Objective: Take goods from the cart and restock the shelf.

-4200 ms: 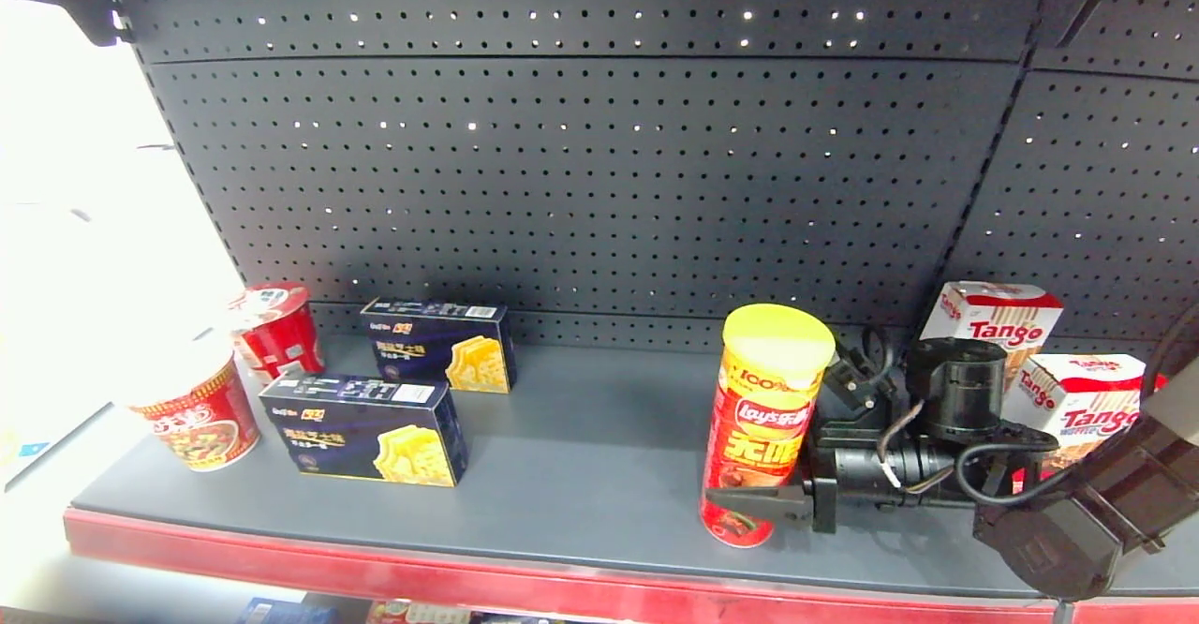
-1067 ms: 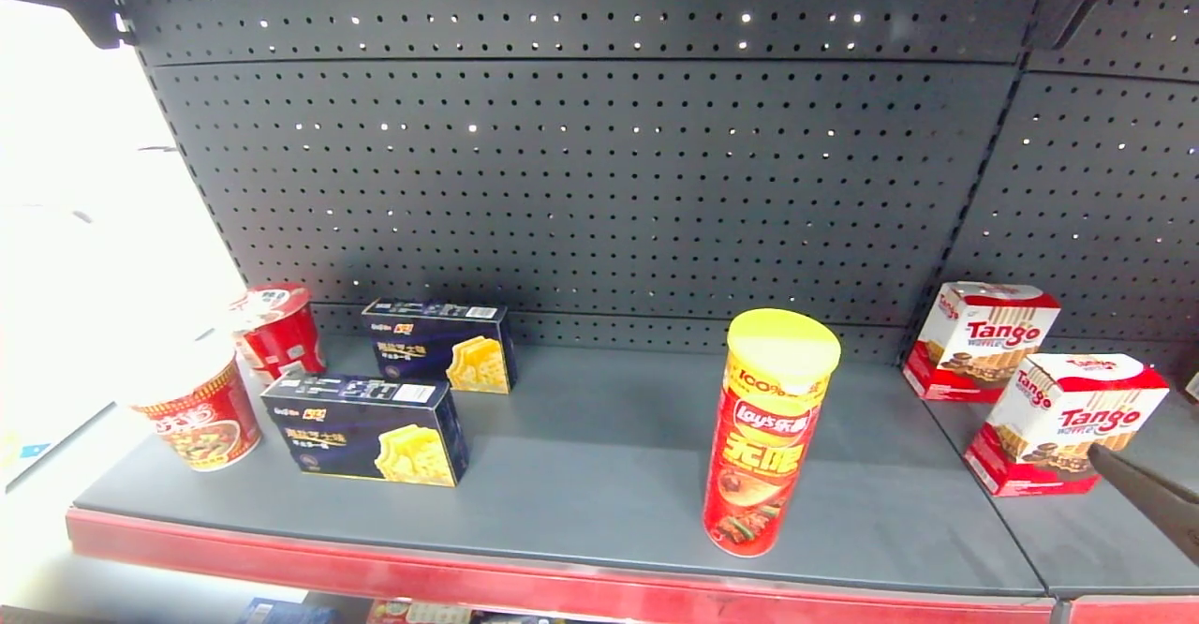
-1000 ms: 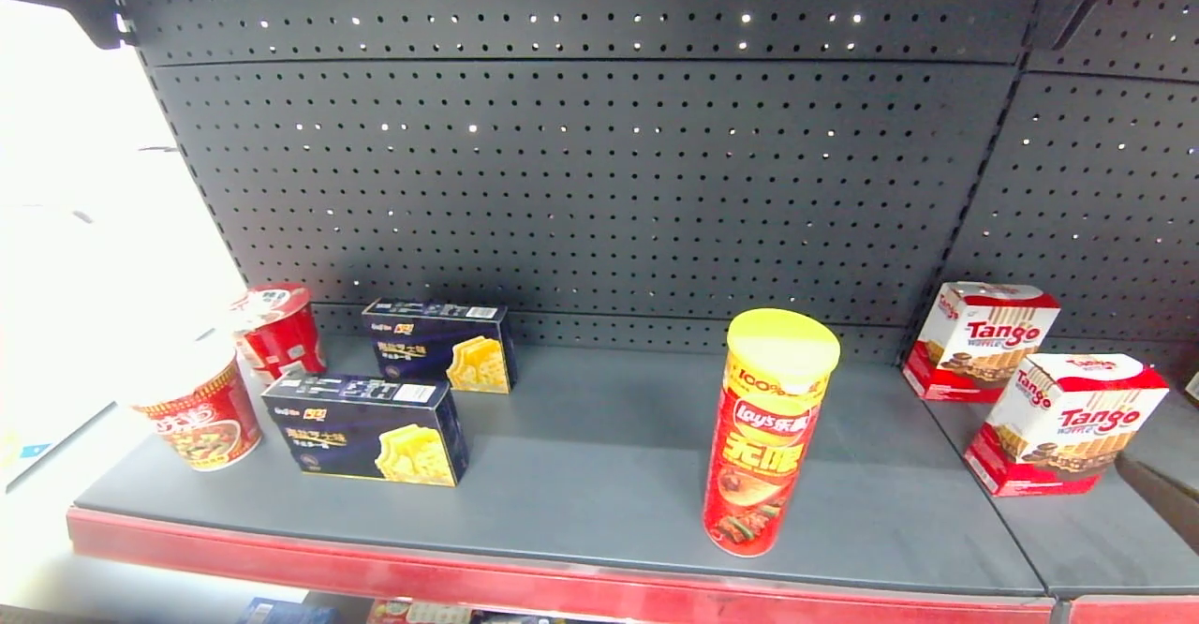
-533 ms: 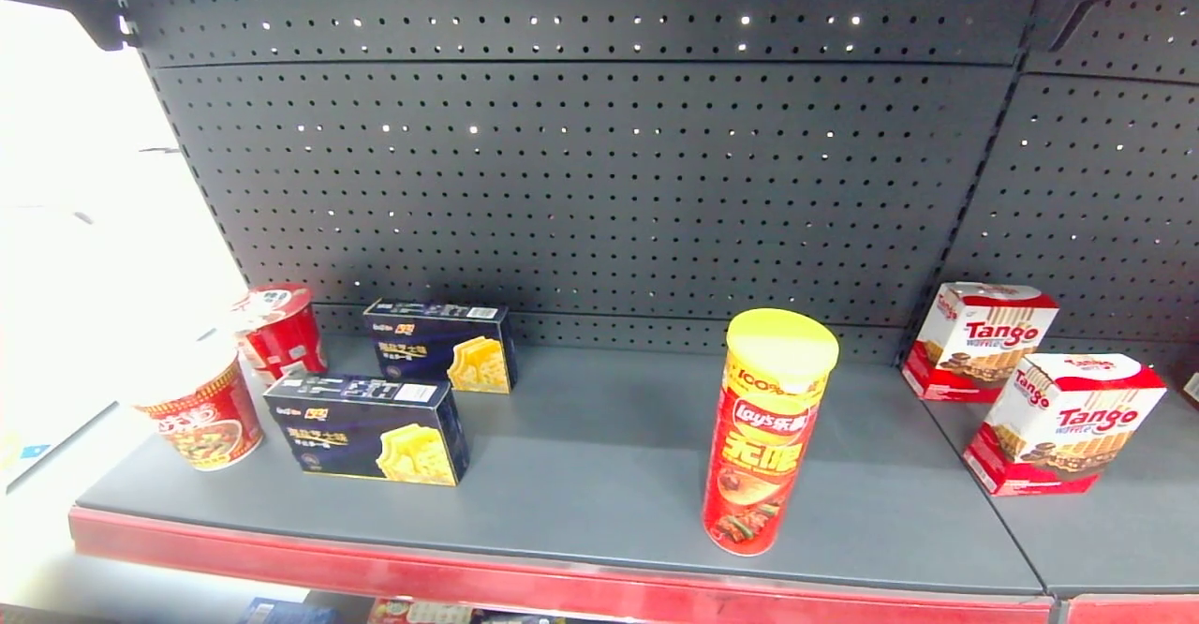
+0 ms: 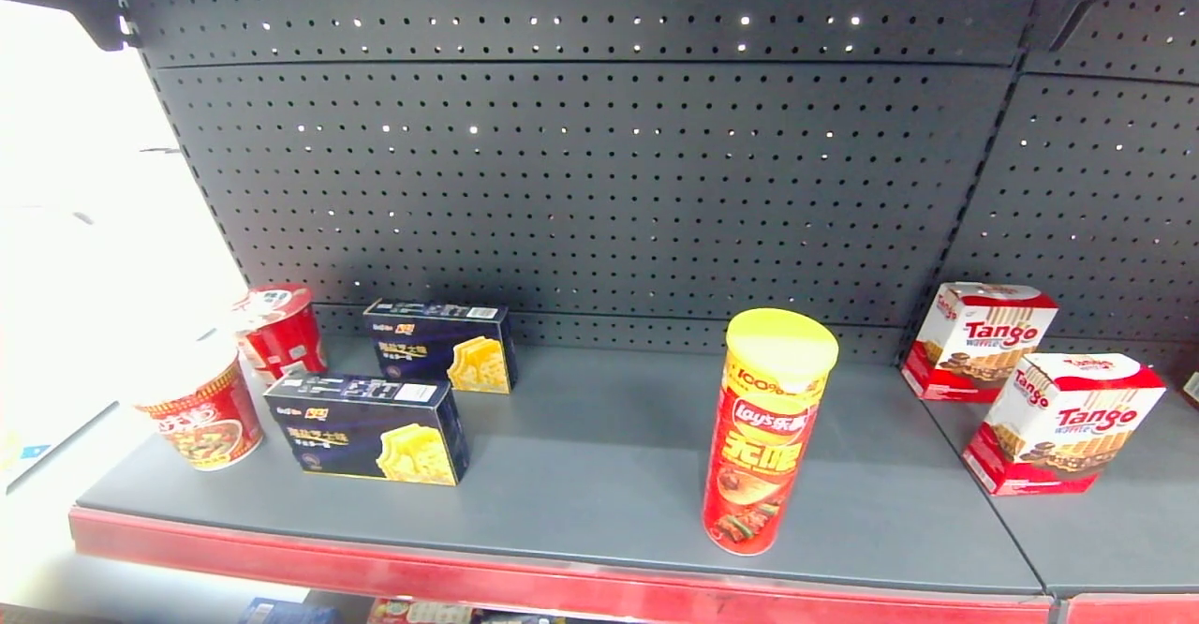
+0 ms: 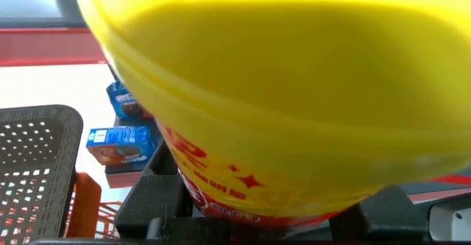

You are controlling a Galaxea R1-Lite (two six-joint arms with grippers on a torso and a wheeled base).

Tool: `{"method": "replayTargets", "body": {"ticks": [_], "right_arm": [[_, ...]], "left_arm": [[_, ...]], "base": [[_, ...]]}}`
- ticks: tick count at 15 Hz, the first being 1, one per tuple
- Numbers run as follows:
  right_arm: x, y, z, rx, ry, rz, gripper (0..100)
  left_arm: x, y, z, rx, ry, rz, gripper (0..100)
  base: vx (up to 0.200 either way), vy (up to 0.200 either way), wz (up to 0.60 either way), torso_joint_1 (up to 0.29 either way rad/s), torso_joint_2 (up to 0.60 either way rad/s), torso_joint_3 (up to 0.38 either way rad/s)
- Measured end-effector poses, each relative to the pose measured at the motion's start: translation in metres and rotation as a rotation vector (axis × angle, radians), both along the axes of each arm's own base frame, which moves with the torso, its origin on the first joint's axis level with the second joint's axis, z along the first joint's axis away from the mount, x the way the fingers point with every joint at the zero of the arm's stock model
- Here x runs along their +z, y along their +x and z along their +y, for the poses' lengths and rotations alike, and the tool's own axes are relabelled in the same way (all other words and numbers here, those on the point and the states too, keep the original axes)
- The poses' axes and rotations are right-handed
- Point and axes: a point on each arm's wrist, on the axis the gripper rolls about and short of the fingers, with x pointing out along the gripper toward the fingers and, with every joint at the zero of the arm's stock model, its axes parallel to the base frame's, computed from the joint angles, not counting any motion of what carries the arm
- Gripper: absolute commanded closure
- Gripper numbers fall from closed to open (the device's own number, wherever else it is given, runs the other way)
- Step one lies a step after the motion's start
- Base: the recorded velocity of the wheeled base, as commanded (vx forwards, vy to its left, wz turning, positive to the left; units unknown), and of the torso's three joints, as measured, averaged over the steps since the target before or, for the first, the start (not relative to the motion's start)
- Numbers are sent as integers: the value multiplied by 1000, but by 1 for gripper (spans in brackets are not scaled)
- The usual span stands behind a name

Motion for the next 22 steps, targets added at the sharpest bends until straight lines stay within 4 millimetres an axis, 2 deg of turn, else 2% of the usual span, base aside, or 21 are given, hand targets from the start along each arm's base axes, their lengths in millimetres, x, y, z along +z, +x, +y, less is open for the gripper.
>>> {"method": "replayTargets", "body": {"ticks": [1, 4, 6, 10, 13, 15, 18, 20, 22], "right_arm": [[-6, 0, 0, 12, 16, 51, 0], [-7, 0, 0, 15, 48, 51, 0], [-7, 0, 0, 15, 48, 50, 0], [-7, 0, 0, 16, 48, 50, 0], [-7, 0, 0, 15, 48, 50, 0], [-7, 0, 0, 15, 48, 50, 0], [-7, 0, 0, 15, 48, 50, 0], [-7, 0, 0, 15, 48, 50, 0], [-7, 0, 0, 16, 48, 50, 0]], "left_arm": [[2, 2, -1, -19, -9, -40, 100], [-2, 3, -1, -35, -4, -36, 100], [-3, 4, -1, -54, 70, -57, 100], [37, -2, -4, -222, 125, -200, 100], [72, 6, -7, -316, 123, -212, 100], [100, 23, -11, -340, 120, -203, 100], [138, 62, -20, -393, 111, -171, 100], [160, 97, -33, -480, 87, -170, 100], [177, 138, -58, -568, 34, -182, 100]], "base": [[0, 0, 0, 0, 0, 0], [0, 0, 0, 0, 0, 0], [0, 0, 0, 0, 0, 0], [0, 0, 0, 0, 0, 0], [0, 0, 0, 0, 0, 0], [0, 0, 0, 0, 0, 0], [0, 0, 0, 0, 0, 0], [0, 0, 0, 0, 0, 0], [0, 0, 0, 0, 0, 0]]}}
